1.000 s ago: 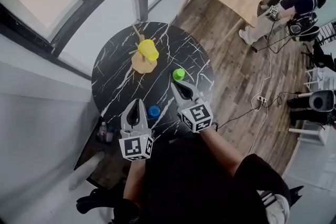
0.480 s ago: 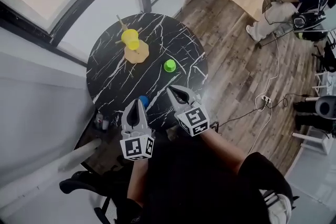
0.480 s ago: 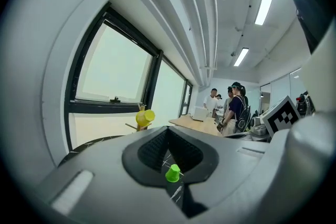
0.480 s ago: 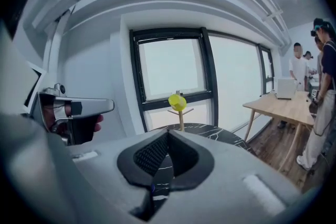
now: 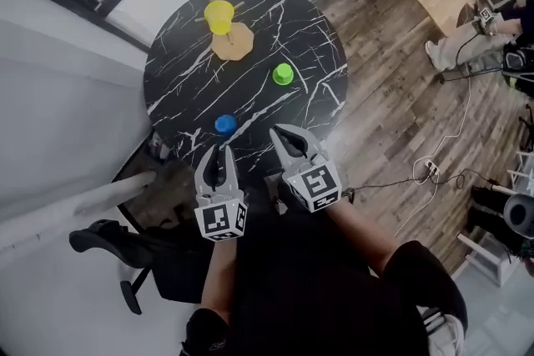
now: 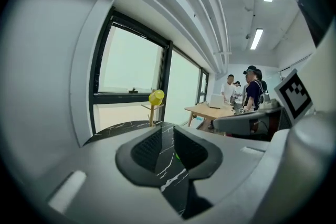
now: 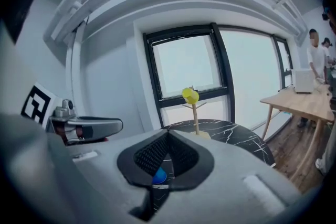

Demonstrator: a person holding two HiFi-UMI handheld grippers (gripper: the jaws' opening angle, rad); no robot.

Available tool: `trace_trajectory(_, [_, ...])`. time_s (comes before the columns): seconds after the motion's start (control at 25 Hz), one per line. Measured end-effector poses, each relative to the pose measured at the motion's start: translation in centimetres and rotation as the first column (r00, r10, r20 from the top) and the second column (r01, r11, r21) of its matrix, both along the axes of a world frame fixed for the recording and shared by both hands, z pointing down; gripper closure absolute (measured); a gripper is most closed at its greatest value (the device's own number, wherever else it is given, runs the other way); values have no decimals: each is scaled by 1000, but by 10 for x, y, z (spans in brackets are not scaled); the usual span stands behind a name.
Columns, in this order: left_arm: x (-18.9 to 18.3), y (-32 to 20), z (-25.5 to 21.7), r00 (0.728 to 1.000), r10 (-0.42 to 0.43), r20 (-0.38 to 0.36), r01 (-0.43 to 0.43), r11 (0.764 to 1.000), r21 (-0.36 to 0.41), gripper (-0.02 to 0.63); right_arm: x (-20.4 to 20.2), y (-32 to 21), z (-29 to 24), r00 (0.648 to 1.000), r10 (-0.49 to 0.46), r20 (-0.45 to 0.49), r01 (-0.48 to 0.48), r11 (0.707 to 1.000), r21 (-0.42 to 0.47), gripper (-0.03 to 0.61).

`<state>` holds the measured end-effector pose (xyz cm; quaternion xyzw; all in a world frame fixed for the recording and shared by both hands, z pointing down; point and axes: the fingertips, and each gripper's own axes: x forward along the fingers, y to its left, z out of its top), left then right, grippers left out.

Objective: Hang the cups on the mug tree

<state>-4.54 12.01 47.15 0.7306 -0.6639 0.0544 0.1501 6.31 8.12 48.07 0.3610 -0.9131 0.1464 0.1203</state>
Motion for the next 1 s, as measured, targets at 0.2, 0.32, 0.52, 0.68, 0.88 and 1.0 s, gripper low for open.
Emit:
trace_trajectory(0.2, [-6,7,45,999,-26,33,29,997,-74,494,-5,11,18,999,-50,11,50,999,-21,578])
trace_trajectory(0.32, [-6,4,72,999,-22,46,28,993,-119,450,-5,11,35,998,-65,6,65,997,-47,578])
trace_trajectory(0.52, [-11,-9,129,998,-30,55,41,979,-198,376,-8,9,57,997,-81,-5,80,995,-54,578])
trace_trajectory(0.68, [-22,-19,157,996,-74,54,84,975,-205,371,-13,10,67,996,-88,-15,86,993,-76,578])
trace_trajectory(0.88, [-35,-27,187,991,-117,58,127,966,-225,351,-13,11,88,996,-83,-29,79,991,-109,578])
trace_trajectory(1.0, [-42,-31,207,989,-129,68,143,957,-253,331,-13,8,96,996,-83,-35,79,991,-106,578])
